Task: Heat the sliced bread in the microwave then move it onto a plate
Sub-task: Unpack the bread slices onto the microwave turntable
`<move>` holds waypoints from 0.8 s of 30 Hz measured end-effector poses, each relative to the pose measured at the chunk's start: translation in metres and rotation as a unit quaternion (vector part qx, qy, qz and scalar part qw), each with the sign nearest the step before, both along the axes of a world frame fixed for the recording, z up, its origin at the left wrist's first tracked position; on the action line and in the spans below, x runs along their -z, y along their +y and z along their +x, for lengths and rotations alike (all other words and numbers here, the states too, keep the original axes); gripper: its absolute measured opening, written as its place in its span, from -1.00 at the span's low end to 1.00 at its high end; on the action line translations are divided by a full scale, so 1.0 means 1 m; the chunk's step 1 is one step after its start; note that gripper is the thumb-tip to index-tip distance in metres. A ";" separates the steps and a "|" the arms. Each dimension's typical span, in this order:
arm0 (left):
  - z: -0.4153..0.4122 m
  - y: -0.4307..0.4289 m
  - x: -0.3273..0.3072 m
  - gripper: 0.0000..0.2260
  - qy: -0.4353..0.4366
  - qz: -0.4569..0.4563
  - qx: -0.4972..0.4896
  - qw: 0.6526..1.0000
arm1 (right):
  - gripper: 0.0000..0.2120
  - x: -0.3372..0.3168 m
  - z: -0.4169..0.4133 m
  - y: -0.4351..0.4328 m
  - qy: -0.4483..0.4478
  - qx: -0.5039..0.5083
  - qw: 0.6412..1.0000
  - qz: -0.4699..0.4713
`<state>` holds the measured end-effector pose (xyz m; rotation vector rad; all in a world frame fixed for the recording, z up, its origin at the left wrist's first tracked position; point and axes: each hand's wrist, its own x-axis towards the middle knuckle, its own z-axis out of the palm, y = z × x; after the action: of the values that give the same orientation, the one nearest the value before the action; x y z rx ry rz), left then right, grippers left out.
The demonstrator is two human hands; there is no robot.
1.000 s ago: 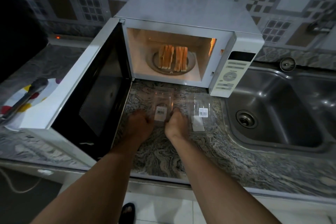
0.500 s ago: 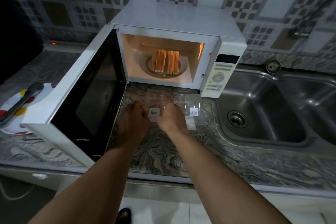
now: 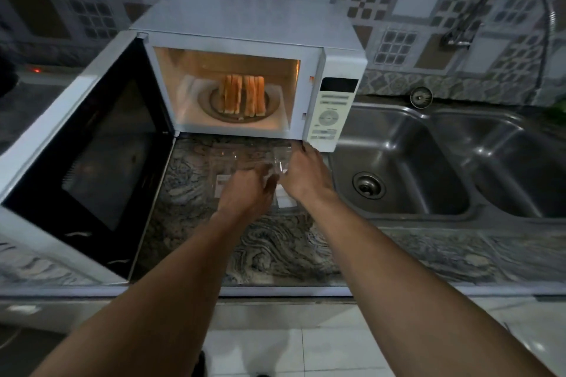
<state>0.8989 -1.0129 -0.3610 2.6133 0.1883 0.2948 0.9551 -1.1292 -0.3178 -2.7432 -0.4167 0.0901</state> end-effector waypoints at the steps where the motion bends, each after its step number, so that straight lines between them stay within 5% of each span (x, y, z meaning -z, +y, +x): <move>1: 0.001 -0.004 0.002 -0.68 0.006 -0.007 -0.003 1.000 | -0.37 0.003 0.001 -0.004 0.014 0.013 1.000 0.010; 9: -0.003 -0.020 0.023 -0.58 0.051 -0.036 -0.033 0.998 | -0.42 0.029 -0.005 -0.028 0.112 0.065 0.990 0.062; 14: -0.007 -0.023 0.033 -0.71 0.070 -0.108 -0.071 0.989 | -0.79 0.048 -0.014 -0.034 0.130 0.073 0.986 0.074; 24: -0.001 -0.021 0.044 -0.67 0.089 -0.262 -0.172 0.945 | -0.59 0.060 -0.017 -0.030 0.164 0.122 0.966 0.161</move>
<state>0.8979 -1.0343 -0.4051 2.0645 0.6916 0.1033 0.9377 -1.1587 -0.3773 -2.3768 0.0017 0.3726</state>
